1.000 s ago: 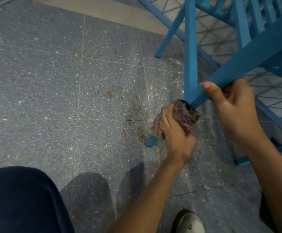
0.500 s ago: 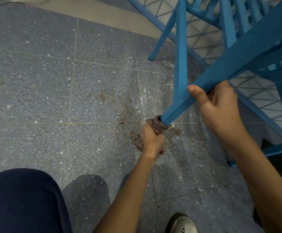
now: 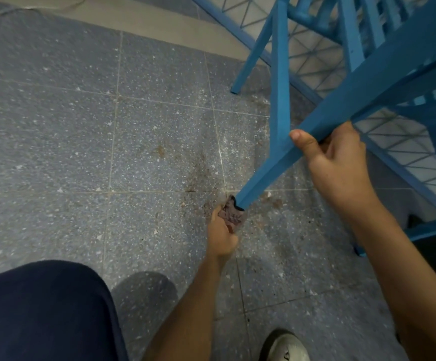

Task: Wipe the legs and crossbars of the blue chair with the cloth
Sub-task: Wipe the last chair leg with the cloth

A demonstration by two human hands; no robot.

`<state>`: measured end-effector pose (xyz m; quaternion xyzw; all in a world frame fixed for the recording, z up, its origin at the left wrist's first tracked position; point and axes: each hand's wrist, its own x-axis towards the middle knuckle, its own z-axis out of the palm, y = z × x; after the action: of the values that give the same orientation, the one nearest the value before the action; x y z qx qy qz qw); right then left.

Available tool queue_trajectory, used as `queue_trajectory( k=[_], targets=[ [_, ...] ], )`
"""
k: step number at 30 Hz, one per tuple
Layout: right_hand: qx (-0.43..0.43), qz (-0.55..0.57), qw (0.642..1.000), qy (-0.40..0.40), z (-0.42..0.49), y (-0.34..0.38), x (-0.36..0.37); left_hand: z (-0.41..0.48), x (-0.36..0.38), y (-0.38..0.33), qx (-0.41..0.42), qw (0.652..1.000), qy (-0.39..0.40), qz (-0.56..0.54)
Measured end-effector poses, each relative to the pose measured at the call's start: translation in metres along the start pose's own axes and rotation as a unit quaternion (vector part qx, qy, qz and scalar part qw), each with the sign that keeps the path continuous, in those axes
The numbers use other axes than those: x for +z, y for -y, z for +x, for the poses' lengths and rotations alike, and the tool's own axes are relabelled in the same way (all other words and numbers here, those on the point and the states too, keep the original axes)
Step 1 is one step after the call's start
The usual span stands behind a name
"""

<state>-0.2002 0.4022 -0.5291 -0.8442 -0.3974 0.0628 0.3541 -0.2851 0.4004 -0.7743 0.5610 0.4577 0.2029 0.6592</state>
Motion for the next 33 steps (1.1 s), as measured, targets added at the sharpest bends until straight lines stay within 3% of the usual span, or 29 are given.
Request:
queue_trajectory(
  k=[3,7,12,15,18,20,22,24,26,33],
  targets=[
    [-0.009,-0.009,1.000,0.004,0.001,0.002,0.003,0.010,-0.005,-0.007,-0.031,0.999,0.011,0.006],
    [-0.013,-0.002,1.000,0.006,0.001,0.002,0.001,0.020,-0.018,-0.084,-0.026,0.992,0.113,0.043],
    [0.007,-0.008,1.000,0.025,0.005,0.007,-0.002,-0.018,0.001,-0.184,0.121,0.990,-0.062,0.028],
    [0.021,-0.001,0.996,0.082,0.006,0.023,-0.024,-0.048,0.008,-0.205,0.192,0.977,-0.091,-0.021],
    [0.001,0.047,0.998,0.035,0.012,0.035,-0.046,-0.061,0.010,-0.211,0.335,0.934,-0.110,-0.064],
    [-0.013,0.044,0.999,0.007,0.012,0.041,-0.050,-0.051,0.014,-0.193,0.380,0.916,-0.098,-0.088],
    [-0.019,0.030,0.999,0.000,0.005,0.045,-0.049,-0.035,0.011,-0.152,0.326,0.938,-0.071,-0.092],
    [-0.024,0.016,1.000,-0.004,0.003,0.045,-0.048,-0.026,0.005,-0.117,0.211,0.972,-0.052,-0.085],
    [-0.034,-0.001,0.999,0.008,0.003,0.046,-0.051,-0.025,0.008,-0.105,0.148,0.985,-0.057,-0.075],
    [-0.047,-0.014,0.999,-0.008,0.011,0.030,-0.050,-0.048,0.026,-0.190,0.245,0.952,-0.183,-0.032]
  ],
)
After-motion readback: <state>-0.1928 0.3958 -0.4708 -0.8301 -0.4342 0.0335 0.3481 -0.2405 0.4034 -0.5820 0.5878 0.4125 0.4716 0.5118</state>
